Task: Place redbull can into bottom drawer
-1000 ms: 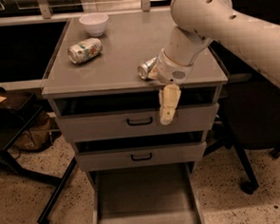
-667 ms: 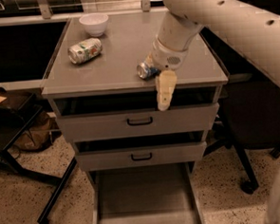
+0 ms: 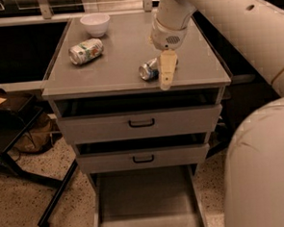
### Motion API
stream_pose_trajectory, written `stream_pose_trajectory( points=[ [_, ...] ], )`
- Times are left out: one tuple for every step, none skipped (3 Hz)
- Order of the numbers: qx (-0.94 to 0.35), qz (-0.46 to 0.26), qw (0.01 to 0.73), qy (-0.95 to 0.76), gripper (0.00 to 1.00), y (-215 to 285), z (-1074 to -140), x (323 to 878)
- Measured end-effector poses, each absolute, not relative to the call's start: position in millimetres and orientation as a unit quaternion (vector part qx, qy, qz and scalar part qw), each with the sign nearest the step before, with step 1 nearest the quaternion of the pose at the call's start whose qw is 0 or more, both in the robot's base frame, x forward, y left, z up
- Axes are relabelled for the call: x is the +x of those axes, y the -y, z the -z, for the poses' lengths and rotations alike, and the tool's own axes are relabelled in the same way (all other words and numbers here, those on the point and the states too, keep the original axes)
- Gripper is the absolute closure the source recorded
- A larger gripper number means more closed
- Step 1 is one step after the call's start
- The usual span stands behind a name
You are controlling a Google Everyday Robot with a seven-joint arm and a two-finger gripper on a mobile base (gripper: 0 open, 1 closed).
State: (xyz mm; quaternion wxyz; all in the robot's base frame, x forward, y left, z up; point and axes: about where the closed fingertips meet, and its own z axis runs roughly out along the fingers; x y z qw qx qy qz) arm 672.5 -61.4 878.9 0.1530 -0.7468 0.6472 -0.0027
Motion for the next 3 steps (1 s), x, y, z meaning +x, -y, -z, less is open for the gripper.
stream_pose_trajectory(
  points=[
    [-0.756, 0.017, 0.147, -0.637, 0.00, 57.3, -886.1, 694.7],
    [-0.756, 0.014, 0.139, -0.639, 0.00, 63.6, -871.0, 719.2],
    [-0.754, 0.000, 0.132, -0.643, 0.00, 70.4, -849.2, 738.3]
  ],
)
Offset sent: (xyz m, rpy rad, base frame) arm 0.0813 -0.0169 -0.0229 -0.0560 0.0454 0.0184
